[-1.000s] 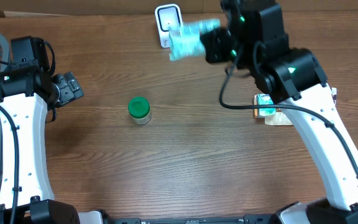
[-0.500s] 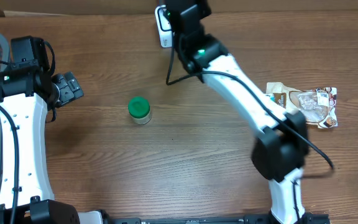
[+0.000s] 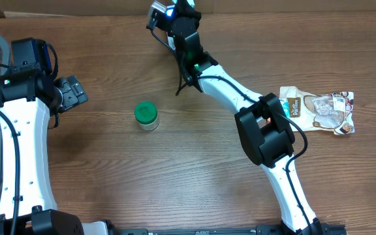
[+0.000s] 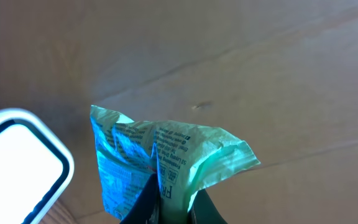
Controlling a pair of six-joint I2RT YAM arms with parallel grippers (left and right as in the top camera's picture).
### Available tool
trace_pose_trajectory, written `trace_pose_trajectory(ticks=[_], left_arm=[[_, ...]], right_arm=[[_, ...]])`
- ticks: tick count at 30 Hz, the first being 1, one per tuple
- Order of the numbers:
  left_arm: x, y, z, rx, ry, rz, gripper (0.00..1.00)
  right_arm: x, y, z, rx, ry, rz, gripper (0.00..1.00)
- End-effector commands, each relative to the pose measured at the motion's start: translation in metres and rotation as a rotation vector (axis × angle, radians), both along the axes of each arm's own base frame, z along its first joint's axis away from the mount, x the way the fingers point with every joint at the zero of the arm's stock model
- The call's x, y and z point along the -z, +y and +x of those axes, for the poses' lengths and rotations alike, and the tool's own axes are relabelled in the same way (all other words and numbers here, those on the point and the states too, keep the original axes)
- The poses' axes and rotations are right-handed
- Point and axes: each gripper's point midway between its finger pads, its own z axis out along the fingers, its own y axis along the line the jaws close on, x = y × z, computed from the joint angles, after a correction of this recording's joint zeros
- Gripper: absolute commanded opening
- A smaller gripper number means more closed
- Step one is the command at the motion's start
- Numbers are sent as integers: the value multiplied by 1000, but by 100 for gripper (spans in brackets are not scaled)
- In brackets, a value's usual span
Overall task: Scan the item barcode
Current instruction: 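Raise the wipes packet in front of the white scanner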
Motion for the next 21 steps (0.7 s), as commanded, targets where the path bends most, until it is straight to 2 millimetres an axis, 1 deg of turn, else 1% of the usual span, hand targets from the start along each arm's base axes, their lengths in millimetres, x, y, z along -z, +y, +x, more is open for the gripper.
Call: trace_pose_trajectory(ticks=[1, 4, 9, 17, 21], left_arm=[[-1, -2, 1, 22, -1, 3, 100], [-1, -2, 1, 22, -2, 3, 99], [-1, -2, 1, 22, -2, 3, 99], [-1, -2, 1, 22, -1, 3, 100], [-1, -1, 1, 22, -1, 3, 100]], right_arm=[[-6, 3, 4, -55, -16, -18, 4], [-4, 8, 4, -83, -9, -20, 4], [7, 6, 3, -73, 31, -43, 4], [6, 2, 3, -46, 31, -42, 4], [6, -3, 4, -13, 30, -30, 4]])
